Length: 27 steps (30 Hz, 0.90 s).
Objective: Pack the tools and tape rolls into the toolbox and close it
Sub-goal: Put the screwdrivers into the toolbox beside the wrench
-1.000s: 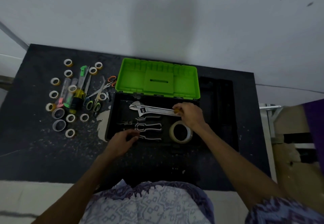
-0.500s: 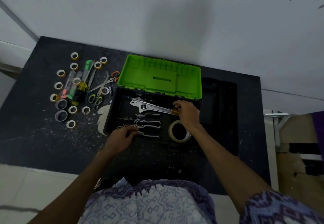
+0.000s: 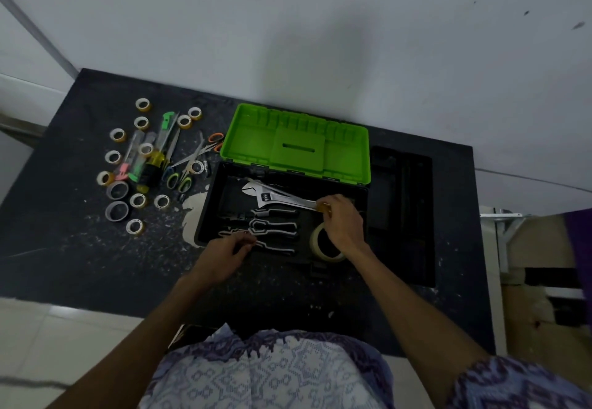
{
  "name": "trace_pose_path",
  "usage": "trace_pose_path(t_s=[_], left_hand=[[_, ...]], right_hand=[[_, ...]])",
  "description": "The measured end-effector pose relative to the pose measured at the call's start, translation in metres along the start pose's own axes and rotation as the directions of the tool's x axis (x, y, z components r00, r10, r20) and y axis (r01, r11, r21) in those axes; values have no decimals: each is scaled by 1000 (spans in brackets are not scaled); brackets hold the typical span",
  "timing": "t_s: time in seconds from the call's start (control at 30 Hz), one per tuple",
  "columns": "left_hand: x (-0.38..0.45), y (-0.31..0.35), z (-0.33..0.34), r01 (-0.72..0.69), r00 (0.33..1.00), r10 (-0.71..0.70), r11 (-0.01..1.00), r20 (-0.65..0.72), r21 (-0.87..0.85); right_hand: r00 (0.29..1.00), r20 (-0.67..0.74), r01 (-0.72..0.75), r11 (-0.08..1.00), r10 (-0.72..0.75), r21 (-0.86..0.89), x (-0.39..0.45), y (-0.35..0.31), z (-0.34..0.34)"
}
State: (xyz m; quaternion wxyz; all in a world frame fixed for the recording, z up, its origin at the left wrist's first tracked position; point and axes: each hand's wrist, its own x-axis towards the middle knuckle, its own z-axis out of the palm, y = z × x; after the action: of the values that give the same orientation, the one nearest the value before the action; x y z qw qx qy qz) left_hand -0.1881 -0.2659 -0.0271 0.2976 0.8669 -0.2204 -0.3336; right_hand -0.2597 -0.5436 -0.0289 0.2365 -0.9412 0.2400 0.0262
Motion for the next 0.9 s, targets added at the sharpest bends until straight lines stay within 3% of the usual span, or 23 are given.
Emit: trace_pose_path(t_s=[0.27,0.47,0.57,0.8,0.9], left_hand=[[9,-4,-20,20,995,-9,993,102,-112],[14,-5,-74,58,995,-89,877,-41,-477],[17,-24,-105,71,981,-157,841,-116,-536],[19,-92,-162,196,871,-420,773,-254,-604],[23,-109,-178,165,832,-435,787,-345,-594]], right_hand=[[987,75,120,959,-143,255,9,-52,4],[943,120,231,870,-311,436,31,-130,8],[917,181,234,845,-357,482,48,-171,19],[906,342,7,816,-250,577,81,-256,55],[839,505,-115,841,-203,529,91,-283,77]])
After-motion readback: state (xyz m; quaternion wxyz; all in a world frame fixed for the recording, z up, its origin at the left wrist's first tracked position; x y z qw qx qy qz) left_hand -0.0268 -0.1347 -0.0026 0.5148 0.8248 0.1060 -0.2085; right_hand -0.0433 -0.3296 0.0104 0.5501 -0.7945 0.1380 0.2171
